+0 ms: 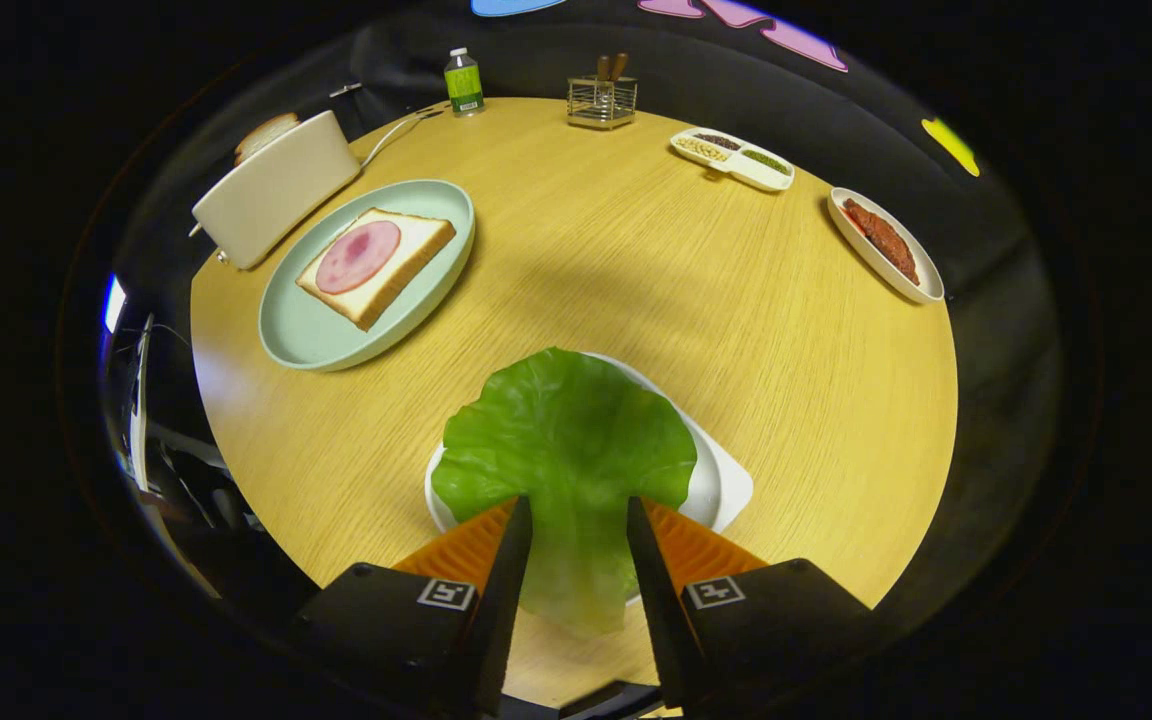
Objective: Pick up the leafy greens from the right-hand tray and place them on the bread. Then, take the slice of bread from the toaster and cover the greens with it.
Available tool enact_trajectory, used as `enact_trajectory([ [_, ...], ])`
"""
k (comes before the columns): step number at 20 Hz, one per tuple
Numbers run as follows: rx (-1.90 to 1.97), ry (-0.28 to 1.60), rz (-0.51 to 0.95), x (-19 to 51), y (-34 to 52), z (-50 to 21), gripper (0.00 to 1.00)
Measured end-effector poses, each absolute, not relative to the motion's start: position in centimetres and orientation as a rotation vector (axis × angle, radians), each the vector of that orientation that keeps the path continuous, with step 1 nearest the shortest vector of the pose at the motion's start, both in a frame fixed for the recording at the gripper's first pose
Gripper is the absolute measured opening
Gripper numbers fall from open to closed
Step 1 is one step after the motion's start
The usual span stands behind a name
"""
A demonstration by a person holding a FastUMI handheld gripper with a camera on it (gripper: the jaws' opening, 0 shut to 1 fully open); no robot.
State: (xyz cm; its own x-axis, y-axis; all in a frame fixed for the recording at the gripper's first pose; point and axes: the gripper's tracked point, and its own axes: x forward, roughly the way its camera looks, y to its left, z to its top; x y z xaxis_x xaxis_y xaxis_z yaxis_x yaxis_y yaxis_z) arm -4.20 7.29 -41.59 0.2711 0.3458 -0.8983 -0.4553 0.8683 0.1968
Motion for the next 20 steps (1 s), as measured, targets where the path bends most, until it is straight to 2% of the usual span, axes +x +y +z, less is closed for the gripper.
enact_trajectory([
  [2, -0.113, 1.201, 0.541, -4.7, 7.1, -41.3, 0.58],
  [3, -0.109, 1.192, 0.528, -4.6, 7.2, -41.4, 0.49],
  [4, -0.111, 1.202, 0.532, -4.9, 7.6, -41.4, 0.49],
  [7, -0.135, 1.175, 0.549, -4.9, 8.1, -41.0, 0.15],
  [8, -0.13, 1.173, 0.535, -4.9, 8.2, -41.1, 0.14],
  [9, -0.124, 1.173, 0.521, -4.9, 7.9, -41.0, 0.08],
  [13, -0.069, 1.103, 0.46, -4.0, 7.2, -37.9, 0.08],
  [20, 0.037, 0.934, 0.479, -2.1, 9.5, -27.6, 0.07],
])
